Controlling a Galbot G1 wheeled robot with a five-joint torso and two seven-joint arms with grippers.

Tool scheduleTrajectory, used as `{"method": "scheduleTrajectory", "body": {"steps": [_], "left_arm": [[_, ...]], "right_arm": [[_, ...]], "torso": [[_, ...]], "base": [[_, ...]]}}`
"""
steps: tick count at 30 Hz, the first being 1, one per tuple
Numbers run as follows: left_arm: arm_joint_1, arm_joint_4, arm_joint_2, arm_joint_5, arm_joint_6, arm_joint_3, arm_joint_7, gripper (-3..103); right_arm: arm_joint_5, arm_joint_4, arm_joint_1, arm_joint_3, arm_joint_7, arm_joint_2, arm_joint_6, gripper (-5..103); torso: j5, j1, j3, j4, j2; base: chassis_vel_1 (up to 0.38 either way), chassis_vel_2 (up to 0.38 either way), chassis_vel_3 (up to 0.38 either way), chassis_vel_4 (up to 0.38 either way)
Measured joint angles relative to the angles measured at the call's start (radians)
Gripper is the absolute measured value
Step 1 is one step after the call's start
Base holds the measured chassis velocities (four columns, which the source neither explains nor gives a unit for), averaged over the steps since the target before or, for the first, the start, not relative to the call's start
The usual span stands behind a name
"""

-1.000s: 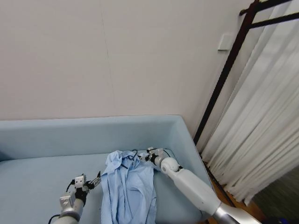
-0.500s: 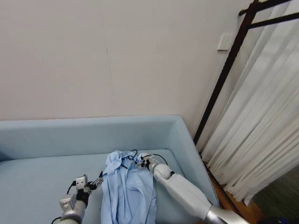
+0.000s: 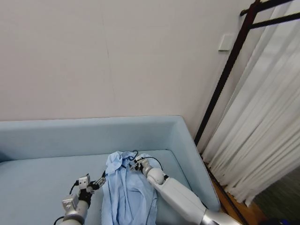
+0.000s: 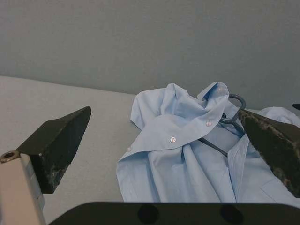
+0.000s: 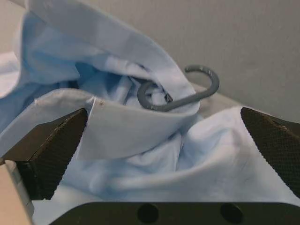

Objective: Pick up the clothes from the sofa and hang them on the clothes hanger.

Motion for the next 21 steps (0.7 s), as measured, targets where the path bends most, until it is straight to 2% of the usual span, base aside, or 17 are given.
{"method": "scheduleTrajectory", "body": {"steps": [5,9,15,21], "left_arm": [[0.002,0.0,-0.01,0.006,-0.003,0.005,0.002,100],[0.007,-0.006,-0.015,0.008,-0.005,0.004,0.004,100],[0.017,-0.012,-0.026,0.02,-0.009,0.002,0.007,100],[0.02,-0.008,-0.041,0.033,-0.014,0.004,0.013,100]], "right_arm": [[0.003,0.01,0.019,-0.019,-0.037,-0.004,0.004,100],[0.001,-0.033,0.045,-0.053,-0.106,-0.001,0.001,100],[0.009,-0.082,0.062,-0.078,-0.141,-0.011,-0.014,100],[0.077,-0.12,0.076,-0.087,-0.163,-0.031,-0.043,100]], "torso": [[0.0,0.0,0.0,0.0003,0.0],[0.0,0.0,0.0,0.0004,0.0],[0.0001,0.0,0.0,0.0003,0.0],[0.0001,0.0,0.0,0.0002,0.0]], "base": [[0.0,0.0,0.0,0.0],[0.0,0.0,0.0,0.0],[0.0,0.0,0.0,0.0],[0.0,0.0,0.0,0.0]]}}
